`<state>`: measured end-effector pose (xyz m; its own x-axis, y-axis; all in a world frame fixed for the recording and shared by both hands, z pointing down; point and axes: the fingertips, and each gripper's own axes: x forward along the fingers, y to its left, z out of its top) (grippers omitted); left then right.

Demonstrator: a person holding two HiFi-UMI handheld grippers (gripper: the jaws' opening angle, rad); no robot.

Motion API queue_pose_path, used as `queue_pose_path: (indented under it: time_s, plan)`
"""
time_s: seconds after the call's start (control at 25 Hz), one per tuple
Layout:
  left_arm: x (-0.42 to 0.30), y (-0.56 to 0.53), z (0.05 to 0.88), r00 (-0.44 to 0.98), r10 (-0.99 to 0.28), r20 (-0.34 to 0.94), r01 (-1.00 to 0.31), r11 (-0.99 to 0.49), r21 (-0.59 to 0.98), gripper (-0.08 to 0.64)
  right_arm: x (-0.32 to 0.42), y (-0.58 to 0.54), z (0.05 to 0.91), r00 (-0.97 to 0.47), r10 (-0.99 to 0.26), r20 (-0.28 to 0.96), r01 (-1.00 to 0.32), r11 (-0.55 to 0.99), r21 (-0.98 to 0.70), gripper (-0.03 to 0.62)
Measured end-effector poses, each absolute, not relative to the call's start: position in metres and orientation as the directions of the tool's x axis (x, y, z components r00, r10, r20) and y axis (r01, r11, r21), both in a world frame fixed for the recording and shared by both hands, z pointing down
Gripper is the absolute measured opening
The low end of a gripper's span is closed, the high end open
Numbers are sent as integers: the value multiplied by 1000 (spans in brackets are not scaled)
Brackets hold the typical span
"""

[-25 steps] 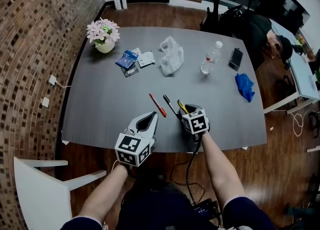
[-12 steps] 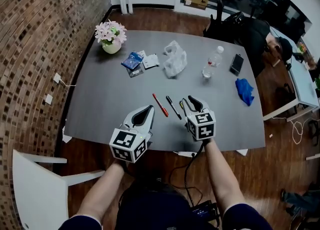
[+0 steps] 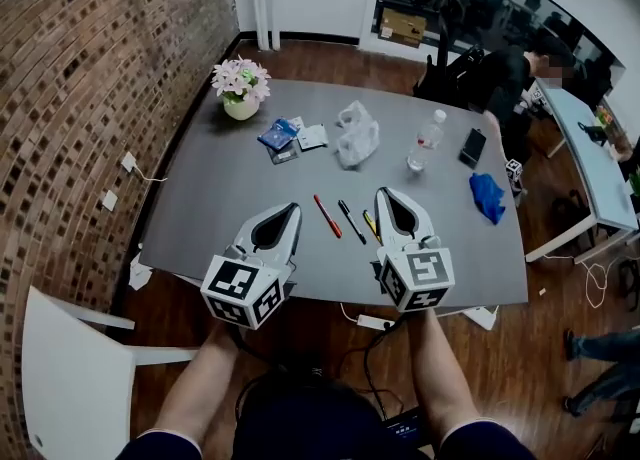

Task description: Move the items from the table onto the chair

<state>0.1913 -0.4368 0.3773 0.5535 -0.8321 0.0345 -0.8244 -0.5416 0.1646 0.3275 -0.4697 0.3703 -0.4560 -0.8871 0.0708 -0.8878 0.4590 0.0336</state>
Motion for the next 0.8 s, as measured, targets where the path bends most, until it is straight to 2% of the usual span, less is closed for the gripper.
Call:
queue_pose_path:
  time_s: [0.36, 0.56, 0.8]
  plan:
    - [157, -414, 370, 497, -868, -13, -857, -493, 147, 12, 277, -440, 358, -551, -834, 5, -834, 551, 44, 2]
    - [109, -377, 371, 385, -923, -15, -913, -383, 139, 12, 214, -417, 348, -665, -746, -31, -746, 664, 54, 2]
    - [18, -315, 367, 213, -977, -25, -969, -214, 124, 12, 112, -375, 346, -788, -615, -42, -616, 785, 60, 2]
